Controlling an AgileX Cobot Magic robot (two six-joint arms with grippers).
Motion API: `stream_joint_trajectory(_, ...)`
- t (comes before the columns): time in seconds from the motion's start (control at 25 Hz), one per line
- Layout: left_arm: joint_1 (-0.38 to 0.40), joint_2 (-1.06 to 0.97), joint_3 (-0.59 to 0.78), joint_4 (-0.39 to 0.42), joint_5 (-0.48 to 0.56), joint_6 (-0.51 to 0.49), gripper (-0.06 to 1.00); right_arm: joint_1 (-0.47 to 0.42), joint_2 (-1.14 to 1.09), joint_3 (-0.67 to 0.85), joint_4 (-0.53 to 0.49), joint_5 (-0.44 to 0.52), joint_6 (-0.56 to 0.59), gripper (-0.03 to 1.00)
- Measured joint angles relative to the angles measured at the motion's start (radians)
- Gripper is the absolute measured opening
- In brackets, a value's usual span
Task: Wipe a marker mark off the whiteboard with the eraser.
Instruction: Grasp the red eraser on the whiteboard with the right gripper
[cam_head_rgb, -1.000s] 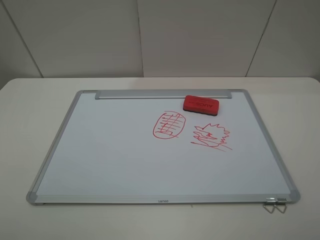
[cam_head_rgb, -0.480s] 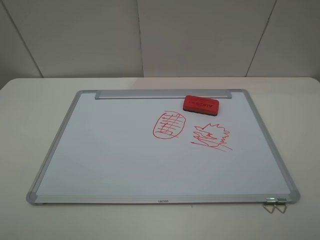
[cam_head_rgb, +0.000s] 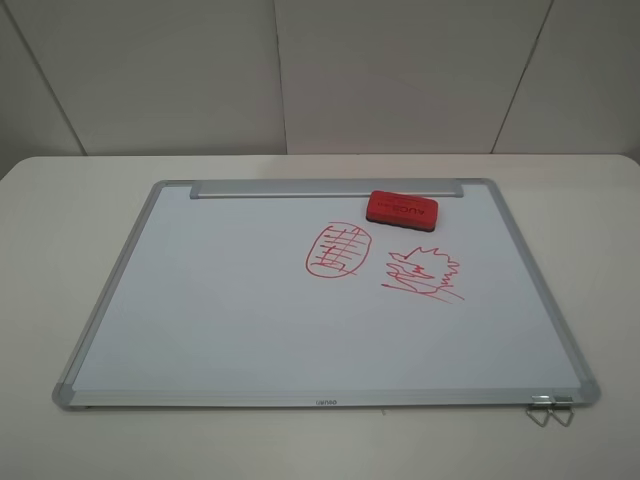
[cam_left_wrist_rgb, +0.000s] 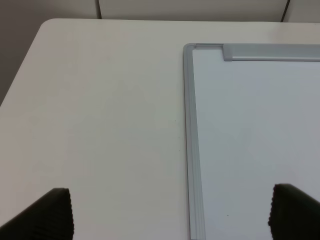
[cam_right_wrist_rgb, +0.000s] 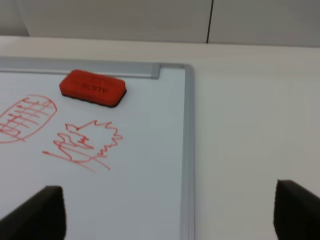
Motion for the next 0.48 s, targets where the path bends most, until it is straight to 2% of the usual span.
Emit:
stream_joint_trajectory(0.16, 0.000, 0.000, 0.000, 0.000, 0.000, 0.000, 0.78, 0.000, 0.239, -0.008, 0.026, -0.007, 0.000, 0.74)
stream_joint_trajectory(0.4, 0.000, 0.000, 0.000, 0.000, 0.000, 0.000, 0.78, 0.000, 0.661, -0.105, 0.060, -0.157, -0.008, 0.74)
stream_joint_trajectory(0.48, 0.000, 0.000, 0.000, 0.000, 0.000, 0.000, 0.78, 0.000, 0.793, -0.158, 0.080, -0.173, -0.008, 0.74)
